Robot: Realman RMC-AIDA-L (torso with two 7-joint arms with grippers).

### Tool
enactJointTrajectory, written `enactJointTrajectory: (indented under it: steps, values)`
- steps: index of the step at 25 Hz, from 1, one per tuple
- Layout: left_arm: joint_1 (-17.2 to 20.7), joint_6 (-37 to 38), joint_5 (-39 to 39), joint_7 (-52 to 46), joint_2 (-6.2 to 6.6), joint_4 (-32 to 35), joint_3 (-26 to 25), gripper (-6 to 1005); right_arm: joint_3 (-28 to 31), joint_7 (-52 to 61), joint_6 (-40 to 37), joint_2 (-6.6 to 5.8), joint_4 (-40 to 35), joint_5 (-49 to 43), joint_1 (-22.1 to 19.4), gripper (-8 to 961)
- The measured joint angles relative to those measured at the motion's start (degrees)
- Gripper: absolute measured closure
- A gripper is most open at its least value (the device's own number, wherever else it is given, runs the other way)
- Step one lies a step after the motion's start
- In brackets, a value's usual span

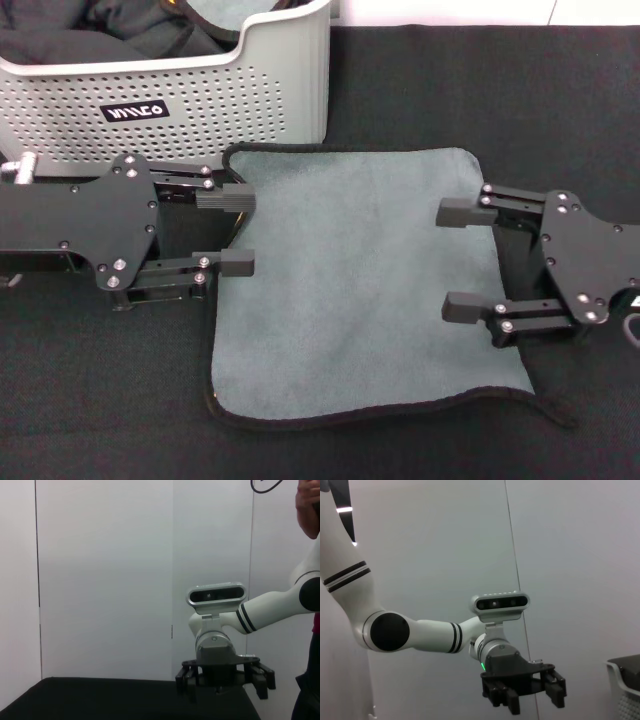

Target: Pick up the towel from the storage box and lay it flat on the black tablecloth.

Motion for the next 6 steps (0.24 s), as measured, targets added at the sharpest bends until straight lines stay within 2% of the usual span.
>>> enactJointTrajectory:
  steps: [6]
  values:
    - [0.0, 0.0, -0.6, 0.4, 0.2, -2.4, 0.0, 484, -2.8, 0.1, 2.5, -0.1, 0.1, 0.0, 1.0, 151]
